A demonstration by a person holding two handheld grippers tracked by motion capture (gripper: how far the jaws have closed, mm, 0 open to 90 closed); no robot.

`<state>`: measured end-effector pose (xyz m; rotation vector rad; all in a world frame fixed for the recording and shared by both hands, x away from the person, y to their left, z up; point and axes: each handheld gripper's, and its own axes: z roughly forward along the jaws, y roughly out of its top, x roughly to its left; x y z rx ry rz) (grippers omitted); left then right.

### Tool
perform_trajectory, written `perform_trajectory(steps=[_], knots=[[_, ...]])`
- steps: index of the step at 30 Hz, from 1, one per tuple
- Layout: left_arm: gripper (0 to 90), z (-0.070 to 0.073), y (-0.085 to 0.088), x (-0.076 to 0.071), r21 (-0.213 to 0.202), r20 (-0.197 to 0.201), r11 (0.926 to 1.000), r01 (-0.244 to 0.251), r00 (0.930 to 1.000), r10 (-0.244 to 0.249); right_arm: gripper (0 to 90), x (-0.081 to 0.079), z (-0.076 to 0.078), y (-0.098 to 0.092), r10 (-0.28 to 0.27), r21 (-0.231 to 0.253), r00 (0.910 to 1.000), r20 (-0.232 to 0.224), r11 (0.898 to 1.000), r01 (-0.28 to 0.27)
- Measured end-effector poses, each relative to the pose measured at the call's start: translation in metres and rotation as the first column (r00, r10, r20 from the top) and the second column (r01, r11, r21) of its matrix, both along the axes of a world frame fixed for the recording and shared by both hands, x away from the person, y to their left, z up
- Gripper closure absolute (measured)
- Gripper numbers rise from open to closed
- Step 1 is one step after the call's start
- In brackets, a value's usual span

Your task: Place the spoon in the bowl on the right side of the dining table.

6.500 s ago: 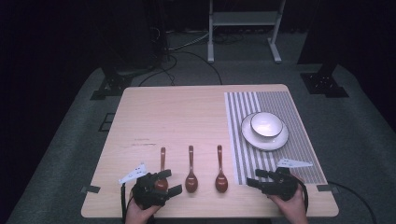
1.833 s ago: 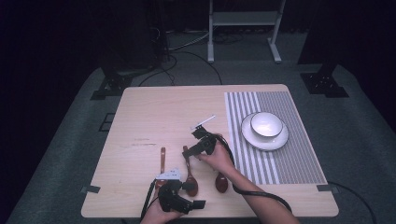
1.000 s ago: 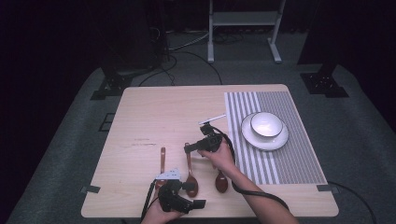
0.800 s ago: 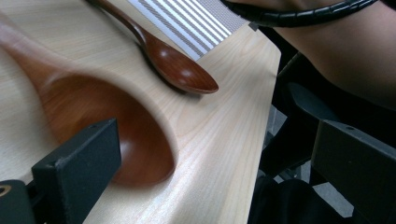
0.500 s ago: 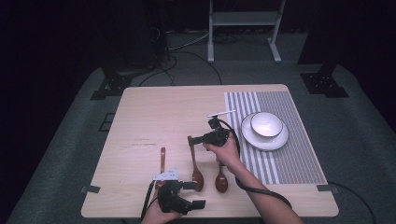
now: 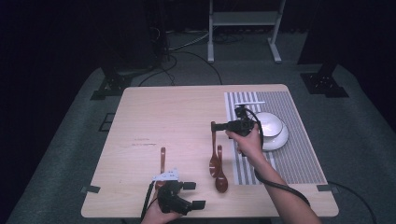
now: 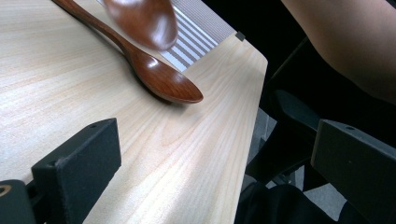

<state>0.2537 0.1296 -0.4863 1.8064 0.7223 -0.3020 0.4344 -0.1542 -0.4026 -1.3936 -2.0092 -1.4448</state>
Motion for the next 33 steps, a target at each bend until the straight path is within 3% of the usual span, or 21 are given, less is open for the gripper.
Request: perform_trajectory(steps=[14,26,33], knots=[[0.3,-0.001,0.002,0.001,-0.001,0.006,0.9998,-0.019,0.9998,0.019,83.2,0.012,0.033,-0.057,-0.153,0.006,0.9879,0.024,0.988,0.153],[0.3,0.0,0.004,0.002,0.005,0.012,0.9993,-0.036,0.9993,0.036,83.1,0.019,0.04,-0.093,-0.266,0.014,0.9636,0.028,0.964,0.265],[0.3,0.0,0.005,0.001,0.006,0.02,0.9993,-0.037,0.9991,0.037,83.1,0.022,0.044,-0.112,-0.337,0.033,0.9408,0.035,0.941,0.336]])
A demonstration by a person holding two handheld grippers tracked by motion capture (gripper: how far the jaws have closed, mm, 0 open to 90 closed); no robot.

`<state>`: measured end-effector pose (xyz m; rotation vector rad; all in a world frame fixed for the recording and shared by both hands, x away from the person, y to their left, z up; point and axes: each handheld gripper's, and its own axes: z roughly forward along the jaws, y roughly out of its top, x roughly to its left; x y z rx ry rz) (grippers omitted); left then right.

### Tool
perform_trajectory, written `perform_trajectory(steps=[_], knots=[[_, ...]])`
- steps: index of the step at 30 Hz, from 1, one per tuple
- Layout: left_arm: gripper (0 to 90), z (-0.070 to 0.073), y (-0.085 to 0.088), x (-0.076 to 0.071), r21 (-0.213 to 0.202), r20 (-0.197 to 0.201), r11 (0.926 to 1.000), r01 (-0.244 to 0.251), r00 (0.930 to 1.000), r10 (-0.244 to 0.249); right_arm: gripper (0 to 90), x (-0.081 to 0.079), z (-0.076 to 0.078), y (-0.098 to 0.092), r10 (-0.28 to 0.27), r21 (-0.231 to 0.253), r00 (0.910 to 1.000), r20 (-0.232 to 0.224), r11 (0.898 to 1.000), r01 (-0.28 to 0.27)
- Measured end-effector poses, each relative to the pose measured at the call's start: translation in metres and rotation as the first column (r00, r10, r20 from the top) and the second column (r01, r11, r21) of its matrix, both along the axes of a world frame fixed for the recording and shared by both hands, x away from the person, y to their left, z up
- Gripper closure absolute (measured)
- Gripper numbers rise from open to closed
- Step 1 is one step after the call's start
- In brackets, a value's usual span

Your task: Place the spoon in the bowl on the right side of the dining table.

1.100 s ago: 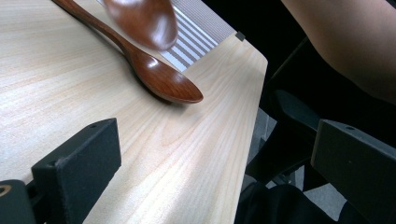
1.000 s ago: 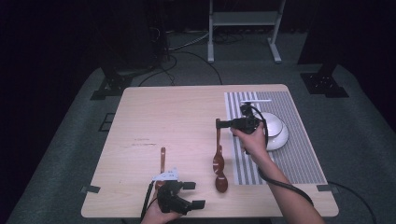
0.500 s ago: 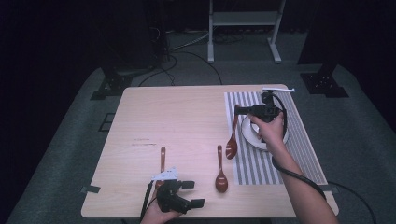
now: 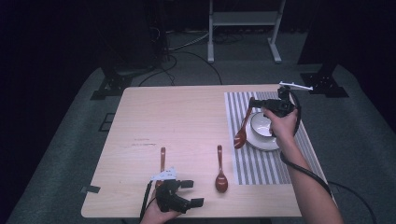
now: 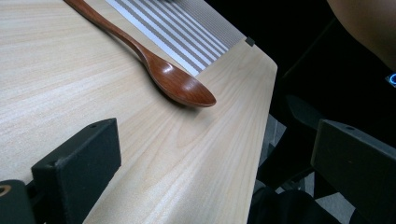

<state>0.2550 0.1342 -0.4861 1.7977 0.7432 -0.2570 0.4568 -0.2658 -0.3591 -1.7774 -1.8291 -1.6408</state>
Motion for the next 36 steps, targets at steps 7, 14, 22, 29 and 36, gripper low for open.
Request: perform_trajectory(steps=[7,14,22,29,36], knots=[[0.3,0.0,-0.001,-0.001,0.0,0.002,1.0,0.002,1.0,-0.002,83.0,0.002,0.002,-0.016,-0.057,0.015,0.9984,0.001,0.998,0.057],[0.3,0.0,0.0,0.0,-0.003,0.004,1.0,-0.008,1.0,0.008,83.0,0.004,0.006,-0.031,-0.105,0.025,0.9945,0.004,0.994,0.104],[0.3,-0.001,0.0,0.0,-0.002,0.004,1.0,-0.008,1.0,0.008,83.0,0.004,0.01,-0.044,-0.148,0.024,0.9889,0.008,0.989,0.148],[0.3,-0.001,0.001,0.001,0.001,0.003,0.9999,-0.013,0.9999,0.013,83.0,0.003,0.01,-0.057,-0.18,0.039,0.9835,0.01,0.983,0.18],[0.3,-0.001,0.002,0.002,-0.001,0.005,0.9999,-0.014,0.9999,0.014,82.9,0.003,0.008,-0.065,-0.208,0.036,0.9781,0.007,0.978,0.208]])
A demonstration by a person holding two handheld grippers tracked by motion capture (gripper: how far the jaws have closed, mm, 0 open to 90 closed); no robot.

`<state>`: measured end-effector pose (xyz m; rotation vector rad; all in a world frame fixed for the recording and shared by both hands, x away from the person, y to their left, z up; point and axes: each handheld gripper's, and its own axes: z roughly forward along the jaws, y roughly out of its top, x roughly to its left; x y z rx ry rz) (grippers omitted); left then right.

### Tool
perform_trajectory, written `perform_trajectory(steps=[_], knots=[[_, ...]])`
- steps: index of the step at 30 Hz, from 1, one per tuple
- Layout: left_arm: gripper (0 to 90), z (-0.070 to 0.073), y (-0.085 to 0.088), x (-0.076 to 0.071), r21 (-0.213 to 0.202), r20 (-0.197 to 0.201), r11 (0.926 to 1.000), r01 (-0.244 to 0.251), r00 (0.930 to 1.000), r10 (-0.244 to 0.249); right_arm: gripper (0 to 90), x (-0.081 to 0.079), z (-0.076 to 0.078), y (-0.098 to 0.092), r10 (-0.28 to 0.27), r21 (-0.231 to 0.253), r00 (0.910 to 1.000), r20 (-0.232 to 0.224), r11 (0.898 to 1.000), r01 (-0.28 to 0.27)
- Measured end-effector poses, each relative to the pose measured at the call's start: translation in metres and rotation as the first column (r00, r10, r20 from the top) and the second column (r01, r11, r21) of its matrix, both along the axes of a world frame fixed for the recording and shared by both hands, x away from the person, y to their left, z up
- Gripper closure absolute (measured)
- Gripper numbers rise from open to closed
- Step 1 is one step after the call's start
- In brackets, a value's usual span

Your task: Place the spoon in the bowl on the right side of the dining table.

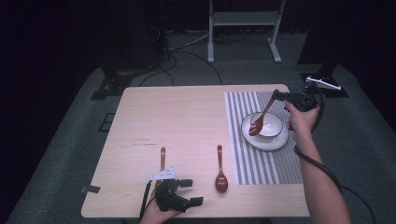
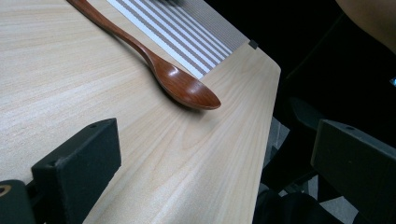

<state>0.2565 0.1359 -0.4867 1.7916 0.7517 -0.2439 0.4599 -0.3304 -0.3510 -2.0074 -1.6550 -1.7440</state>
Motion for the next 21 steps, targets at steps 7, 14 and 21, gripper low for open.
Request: perform_trajectory(steps=[7,14,21], knots=[[0.3,0.0,0.0,0.0,-0.002,0.004,1.0,-0.002,1.0,0.002,82.8,-0.001,-0.002,-0.009,-0.027,0.005,0.9996,-0.006,1.0,0.027],[0.3,0.0,0.0,0.0,-0.002,0.004,1.0,-0.005,1.0,0.005,82.9,-0.003,-0.001,-0.017,-0.051,0.004,0.9987,-0.004,0.999,0.051],[0.3,0.001,0.0,0.0,-0.005,0.009,1.0,0.003,1.0,-0.003,82.8,-0.003,-0.001,-0.024,-0.072,0.004,0.9974,-0.003,0.997,0.072]])
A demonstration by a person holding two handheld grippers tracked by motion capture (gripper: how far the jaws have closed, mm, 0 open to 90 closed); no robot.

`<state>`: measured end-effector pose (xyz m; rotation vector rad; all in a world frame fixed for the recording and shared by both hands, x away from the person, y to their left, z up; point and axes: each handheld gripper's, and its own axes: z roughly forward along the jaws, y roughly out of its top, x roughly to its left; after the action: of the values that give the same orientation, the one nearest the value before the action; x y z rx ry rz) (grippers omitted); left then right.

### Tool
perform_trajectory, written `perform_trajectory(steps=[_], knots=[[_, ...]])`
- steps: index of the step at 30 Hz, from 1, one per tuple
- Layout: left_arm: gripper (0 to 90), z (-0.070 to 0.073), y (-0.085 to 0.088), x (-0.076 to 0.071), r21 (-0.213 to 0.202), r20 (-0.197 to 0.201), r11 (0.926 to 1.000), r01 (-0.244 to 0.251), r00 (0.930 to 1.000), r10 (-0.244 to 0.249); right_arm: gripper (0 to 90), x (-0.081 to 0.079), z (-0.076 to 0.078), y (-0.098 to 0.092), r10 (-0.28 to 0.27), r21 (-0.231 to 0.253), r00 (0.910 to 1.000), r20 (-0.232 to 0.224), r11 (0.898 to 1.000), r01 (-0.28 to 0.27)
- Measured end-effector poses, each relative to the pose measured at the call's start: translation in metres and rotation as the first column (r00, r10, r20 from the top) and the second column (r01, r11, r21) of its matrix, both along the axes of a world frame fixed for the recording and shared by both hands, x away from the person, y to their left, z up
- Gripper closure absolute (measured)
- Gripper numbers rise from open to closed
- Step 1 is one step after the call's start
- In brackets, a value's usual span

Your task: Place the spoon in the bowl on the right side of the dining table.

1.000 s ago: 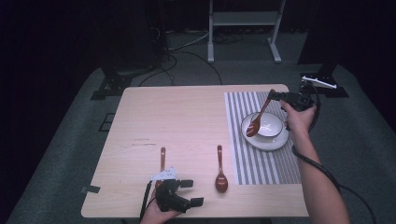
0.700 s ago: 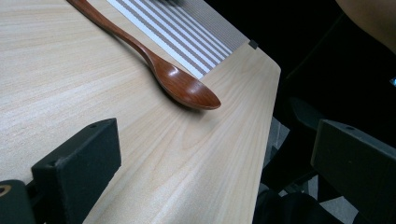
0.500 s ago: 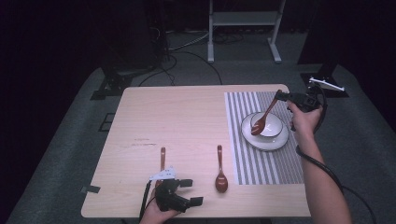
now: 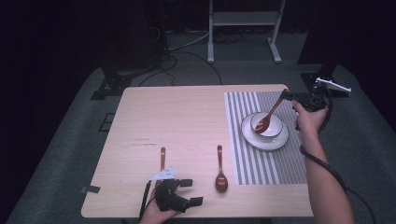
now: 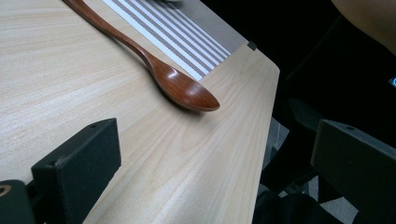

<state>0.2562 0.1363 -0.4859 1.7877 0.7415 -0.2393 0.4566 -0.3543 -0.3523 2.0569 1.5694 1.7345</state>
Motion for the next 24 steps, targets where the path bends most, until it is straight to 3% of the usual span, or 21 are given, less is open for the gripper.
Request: perform_trajectory(steps=[24], knots=[[0.2,0.001,0.001,0.0,-0.002,0.004,1.0,-0.007,1.0,0.007,82.9,-0.003,-0.03,-0.025,-0.098,0.043,0.9946,-0.035,0.994,0.1]])
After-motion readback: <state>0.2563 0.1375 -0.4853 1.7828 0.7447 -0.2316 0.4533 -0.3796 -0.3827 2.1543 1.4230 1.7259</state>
